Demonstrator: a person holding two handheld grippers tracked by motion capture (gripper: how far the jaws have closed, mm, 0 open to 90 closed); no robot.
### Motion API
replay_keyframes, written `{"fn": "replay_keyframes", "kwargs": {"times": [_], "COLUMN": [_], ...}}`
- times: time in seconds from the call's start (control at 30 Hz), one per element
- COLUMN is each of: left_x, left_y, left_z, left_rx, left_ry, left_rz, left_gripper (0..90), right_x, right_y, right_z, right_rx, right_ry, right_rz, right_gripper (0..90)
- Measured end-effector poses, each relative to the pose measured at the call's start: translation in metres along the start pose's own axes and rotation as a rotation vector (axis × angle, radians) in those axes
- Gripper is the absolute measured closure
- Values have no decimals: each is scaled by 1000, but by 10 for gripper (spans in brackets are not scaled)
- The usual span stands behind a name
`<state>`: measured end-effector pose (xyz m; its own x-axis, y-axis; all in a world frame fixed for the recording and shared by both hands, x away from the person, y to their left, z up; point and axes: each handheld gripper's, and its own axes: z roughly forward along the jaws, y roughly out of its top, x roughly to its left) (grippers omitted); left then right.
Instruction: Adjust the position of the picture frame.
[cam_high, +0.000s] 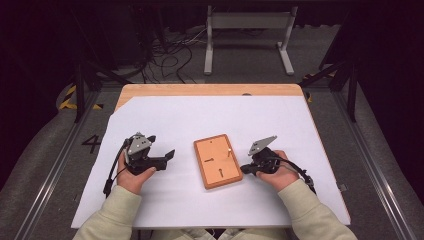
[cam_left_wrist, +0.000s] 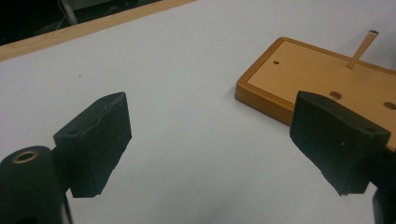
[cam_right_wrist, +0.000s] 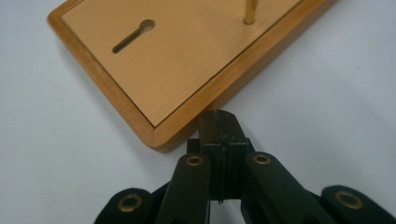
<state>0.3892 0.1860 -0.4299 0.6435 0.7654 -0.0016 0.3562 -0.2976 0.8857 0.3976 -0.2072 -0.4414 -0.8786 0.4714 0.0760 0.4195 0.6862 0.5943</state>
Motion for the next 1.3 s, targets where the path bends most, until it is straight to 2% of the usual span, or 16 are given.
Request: {"fn": "replay_keyframes", "kwargs": {"times": [0.33, 0.5, 0.6, 0.8, 0.93, 1.13, 1.3], "left_x": [2, 3, 4, 6, 7, 8, 9], "left_y": [-4, -6, -8, -13, -16, -22, -26], "left_z": [-4, -8, -11, -18, -23, -33, -40], "left_rx": [4, 5, 6, 4, 4, 7, 7], "left_ry": [16, 22, 28, 45, 58, 82, 99], "left_rz": [-13, -23, -26, -39, -49, -60, -73], "left_gripper": [132, 132, 132, 132, 132, 132, 132], "right_x": [11, 16, 19, 23, 24, 22, 17], "right_y": [22, 32, 42, 56, 58, 79, 97], "right_z": [17, 25, 34, 46, 39, 12, 2], "right_rx": [35, 33, 32, 33, 18, -63, -91], "right_ry": [59, 82, 103, 126, 133, 147, 136], "right_rz": [-53, -72, -103, -120, -137, -163, -175], "right_gripper": [900, 900, 900, 900, 900, 900, 900]}}
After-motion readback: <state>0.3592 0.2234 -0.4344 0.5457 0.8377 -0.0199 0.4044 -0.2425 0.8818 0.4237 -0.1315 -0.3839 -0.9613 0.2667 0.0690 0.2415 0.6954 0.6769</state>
